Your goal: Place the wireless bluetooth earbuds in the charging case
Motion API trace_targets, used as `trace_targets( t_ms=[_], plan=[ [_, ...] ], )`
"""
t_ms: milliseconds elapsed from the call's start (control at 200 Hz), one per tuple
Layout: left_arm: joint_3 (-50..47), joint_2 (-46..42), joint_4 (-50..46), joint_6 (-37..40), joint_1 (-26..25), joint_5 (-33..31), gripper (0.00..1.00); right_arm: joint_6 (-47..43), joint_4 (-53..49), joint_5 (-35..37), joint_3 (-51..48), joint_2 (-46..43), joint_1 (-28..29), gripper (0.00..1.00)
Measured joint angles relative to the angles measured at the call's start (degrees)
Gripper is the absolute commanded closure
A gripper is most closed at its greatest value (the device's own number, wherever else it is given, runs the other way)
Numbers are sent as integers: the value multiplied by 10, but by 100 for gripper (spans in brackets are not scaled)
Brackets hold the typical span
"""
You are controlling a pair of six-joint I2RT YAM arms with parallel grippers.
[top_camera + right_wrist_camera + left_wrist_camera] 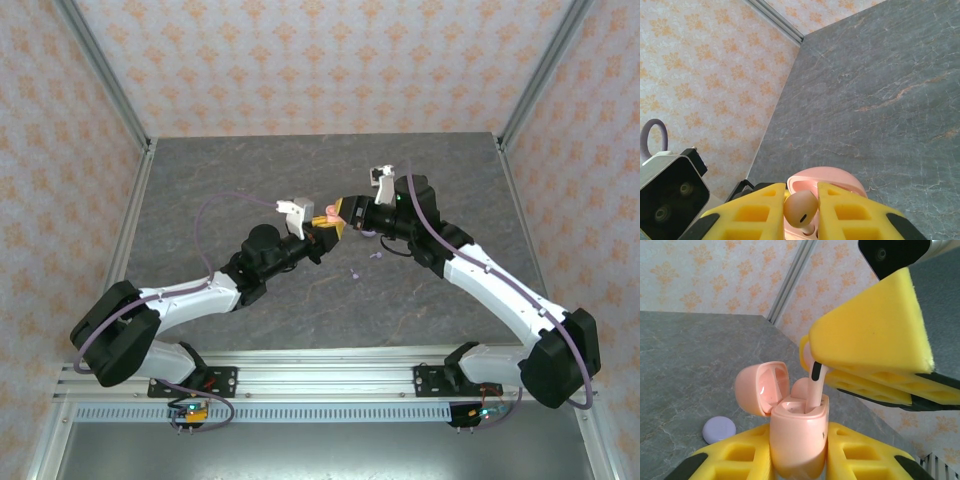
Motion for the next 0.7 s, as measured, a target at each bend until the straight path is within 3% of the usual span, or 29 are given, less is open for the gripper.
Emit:
trace_targets(
  t_ms=[701],
  plan=[
    [9,-8,-44,35,-6,1,75,-11,-32,2,4,0,3,71]
  ],
)
